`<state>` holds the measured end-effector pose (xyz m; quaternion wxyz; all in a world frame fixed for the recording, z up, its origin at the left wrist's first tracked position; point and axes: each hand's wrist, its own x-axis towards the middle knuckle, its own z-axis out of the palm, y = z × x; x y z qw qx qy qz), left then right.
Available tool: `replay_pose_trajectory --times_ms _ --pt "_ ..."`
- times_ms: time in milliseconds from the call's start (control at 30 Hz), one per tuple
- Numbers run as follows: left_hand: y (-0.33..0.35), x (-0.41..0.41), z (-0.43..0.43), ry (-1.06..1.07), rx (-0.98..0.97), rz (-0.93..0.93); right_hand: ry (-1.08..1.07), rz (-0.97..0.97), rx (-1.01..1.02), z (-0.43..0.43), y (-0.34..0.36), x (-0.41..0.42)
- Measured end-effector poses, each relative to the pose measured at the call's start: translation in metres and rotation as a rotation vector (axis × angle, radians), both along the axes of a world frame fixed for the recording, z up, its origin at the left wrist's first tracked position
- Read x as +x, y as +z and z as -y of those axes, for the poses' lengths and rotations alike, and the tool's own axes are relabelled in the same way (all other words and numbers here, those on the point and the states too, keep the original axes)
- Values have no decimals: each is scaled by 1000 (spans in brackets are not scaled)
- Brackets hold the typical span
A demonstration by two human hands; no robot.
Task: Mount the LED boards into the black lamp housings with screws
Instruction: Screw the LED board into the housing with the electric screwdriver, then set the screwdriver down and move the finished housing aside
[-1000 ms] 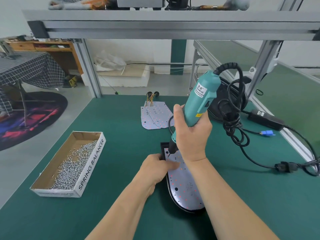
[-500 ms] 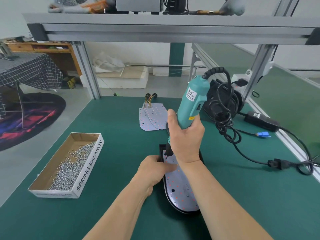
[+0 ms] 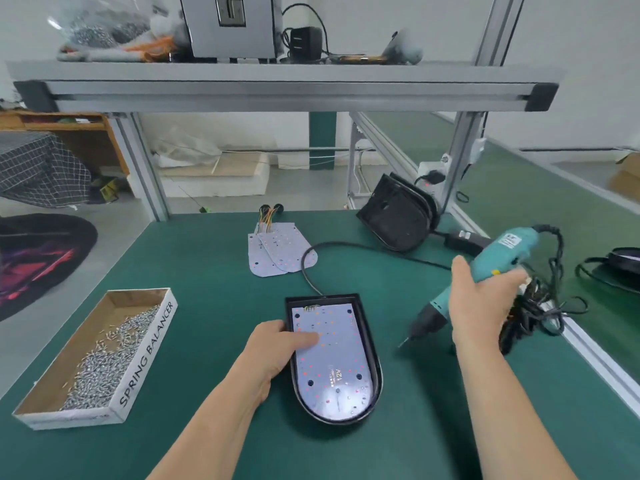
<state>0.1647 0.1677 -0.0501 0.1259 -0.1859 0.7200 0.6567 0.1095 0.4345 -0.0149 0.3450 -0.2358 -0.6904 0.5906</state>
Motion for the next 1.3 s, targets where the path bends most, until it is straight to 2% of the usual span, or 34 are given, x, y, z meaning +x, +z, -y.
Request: replay_pose_trajectory --times_ms 200,300,400,533,633,733,867,967,1067,1167,1300 --pt "-8 -3 1 16 4 -20 -55 440 318 -36 -34 8" --pt "-12 -4 0 8 3 -30 -125 413 666 -31 -35 -2" --pt "-13 -6 -1 -7 1 -32 61 344 891 -24 -21 -35" --pt "-9 -8 -3 0 -3 -35 447 680 925 -19 -13 -87" --pt "-7 -8 -4 11 -1 -44 501 866 1014 -19 -18 -101" --pt "-7 -8 -5 19 -4 -50 458 844 1096 -12 -22 -95" --pt "-8 -8 -5 38 -17 -55 586 757 1169 11 -20 -66" --pt "-9 -7 -5 45 -17 -59 670 612 1164 28 -9 -38" --pt "-8 -6 -5 66 13 -72 787 463 990 40 6 -10" --pt "-6 -7 -6 136 123 -112 953 437 753 47 18 18" --pt "4 -6 -24 132 286 -216 1001 442 671 39 26 40"
